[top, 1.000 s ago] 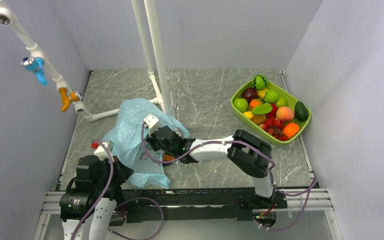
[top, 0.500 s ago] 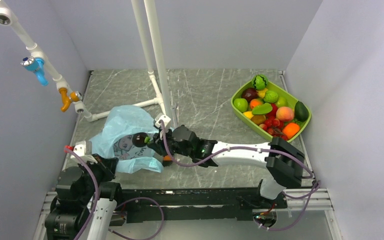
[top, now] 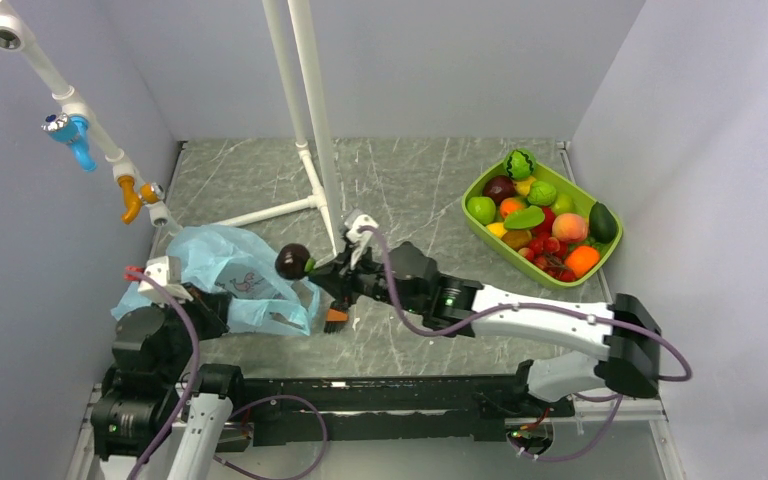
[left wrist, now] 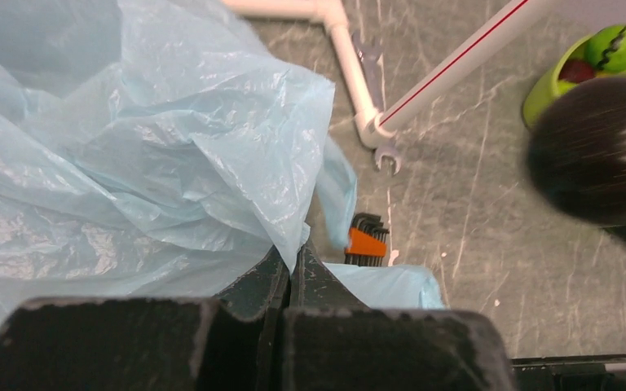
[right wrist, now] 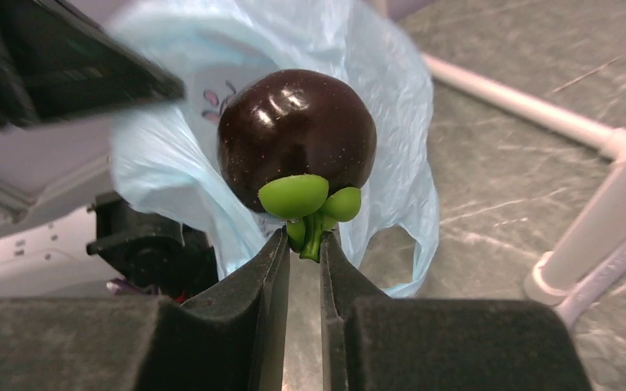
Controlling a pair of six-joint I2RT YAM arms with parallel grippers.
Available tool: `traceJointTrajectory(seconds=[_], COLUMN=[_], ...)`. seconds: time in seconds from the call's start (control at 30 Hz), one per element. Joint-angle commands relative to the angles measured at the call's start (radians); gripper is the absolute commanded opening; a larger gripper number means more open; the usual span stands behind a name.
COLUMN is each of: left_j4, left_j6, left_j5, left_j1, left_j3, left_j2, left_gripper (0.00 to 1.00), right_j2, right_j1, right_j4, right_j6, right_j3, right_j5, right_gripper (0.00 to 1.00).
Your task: Take the fake fruits out of the plastic bag
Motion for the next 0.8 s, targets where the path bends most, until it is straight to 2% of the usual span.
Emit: traceJointTrajectory(seconds=[0.0,0.13,0.23,0.37,0.53,0.6,0.63,0.73,0.77], left_j4=[0.072,0.119,0.160,0.256,0.323,0.328,0.331,0.317,0.305], left_j6=[-0.019,-0.014,-0.008,-0.003,-0.003,-0.014,-0.016,-0.024,-0.021], left_j5=[0.061,0.133,0.160,0.212,0.276,0.293,0.300,0.305,0.303], left_j1=[-0.002,-0.003,-0.002,-0.002,-0.003,-0.002,-0.002,-0.002,-0.002], left_j3=[-0.089,-0.120,-0.111,-0.105,-0.094,-0.098,-0.101,-0.101,-0.097], left_j2=[0.020,0.065,0.135,0.262,0.413,0.446,0.459,0.471,0.467], left_gripper=[0.00,0.00,0.00,0.00,0.00,0.11,0.21,0.60,0.67], right_j2=[-0.123,-0.221,-0.304,-0.396,-0.441,-0.416,-0.394,-0.277,-0.238], right_j1=[-0.005,-0.048,-0.128,-0.277,-0.533,-0.613,-0.658,-0.816,-0.859], right_j4=[-0.081,-0.150,-0.196,-0.314,-0.453,-0.469,-0.468,-0.479,-0.472], right_j6=[-0.017,0.002,0.055,0.129,0.194,0.201,0.202,0.215,0.213], right_j3=[-0.060,-0.140,-0.213,-0.275,-0.288,-0.278,-0.267,-0.195,-0.171], right_j5=[0.198,0.319,0.342,0.390,0.451,0.485,0.485,0.431,0.398], right_gripper=[0.00,0.00,0.00,0.00,0.00,0.00,0.00,0.00,0.00])
